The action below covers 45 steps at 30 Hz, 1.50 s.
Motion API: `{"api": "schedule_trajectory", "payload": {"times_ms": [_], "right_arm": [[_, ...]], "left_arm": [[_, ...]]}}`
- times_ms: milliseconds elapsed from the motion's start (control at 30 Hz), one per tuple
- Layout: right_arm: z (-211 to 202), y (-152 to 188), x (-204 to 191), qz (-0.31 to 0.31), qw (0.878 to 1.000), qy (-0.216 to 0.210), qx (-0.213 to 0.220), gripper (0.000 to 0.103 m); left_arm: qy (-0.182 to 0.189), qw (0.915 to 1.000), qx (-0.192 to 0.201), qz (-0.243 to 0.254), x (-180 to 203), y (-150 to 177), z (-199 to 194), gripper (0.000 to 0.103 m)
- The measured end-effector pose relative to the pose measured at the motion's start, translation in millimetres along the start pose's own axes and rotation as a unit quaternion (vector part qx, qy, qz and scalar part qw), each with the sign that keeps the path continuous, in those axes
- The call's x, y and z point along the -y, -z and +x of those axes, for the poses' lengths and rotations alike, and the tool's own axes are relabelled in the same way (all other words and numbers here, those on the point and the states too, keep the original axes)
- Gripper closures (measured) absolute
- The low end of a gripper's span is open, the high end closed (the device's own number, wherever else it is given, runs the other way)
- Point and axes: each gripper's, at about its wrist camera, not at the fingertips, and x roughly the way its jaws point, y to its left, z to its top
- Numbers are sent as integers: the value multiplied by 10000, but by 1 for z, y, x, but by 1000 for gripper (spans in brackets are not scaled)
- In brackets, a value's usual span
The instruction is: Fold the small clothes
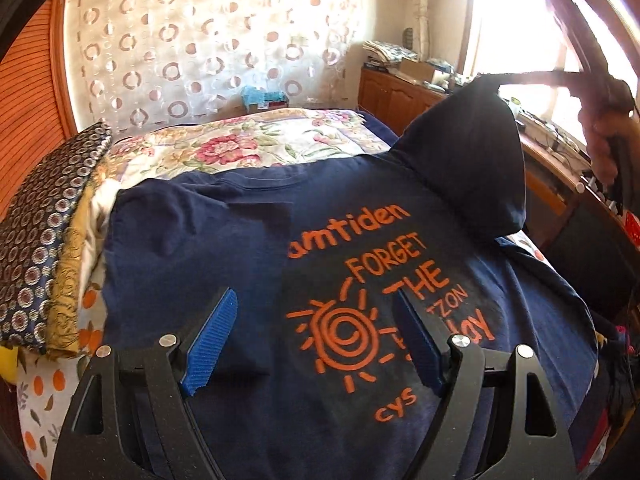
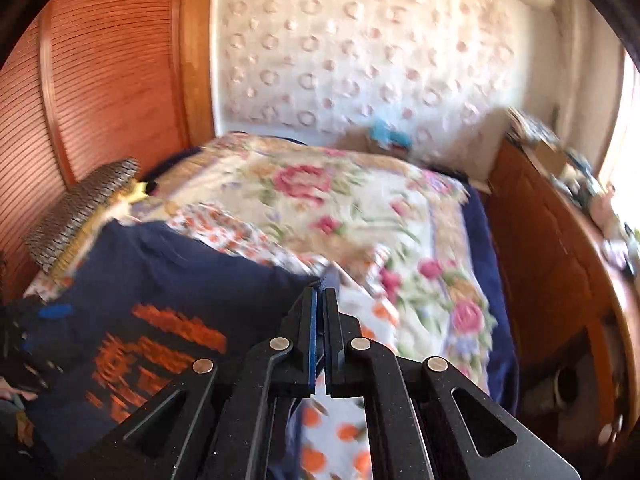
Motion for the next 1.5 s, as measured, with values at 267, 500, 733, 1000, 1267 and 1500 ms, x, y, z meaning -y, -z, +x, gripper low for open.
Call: {"api": "schedule_trajectory", "payload": {"times_ms": [267, 500, 733, 1000, 1267, 1500], "right_arm": [[37, -9, -91, -577, 9911, -1190, -167, 100], [50, 0, -75, -442, 9958, -752, -269, 60], [59, 49, -75, -48, 9961, -459, -752, 60], [67, 102, -64, 47, 9918, -229, -1258, 60], [62, 115, -67, -129, 9912, 3, -1316, 86], [40, 125, -54, -41, 9917, 285, -1249, 99]], "left_arm": [[-168, 9997, -73, -166, -19, 15, -4, 22], [-200, 9995, -111, -201, -23, 21, -2, 22], [-199, 9995, -100, -203, -27, 24, -4, 22], [-418, 9986, -276, -161, -36, 34, 5, 23], [-564, 9973, -420, -214, -45, 40, 12, 23], [-580, 9971, -458, -188, -46, 42, 15, 22]]}}
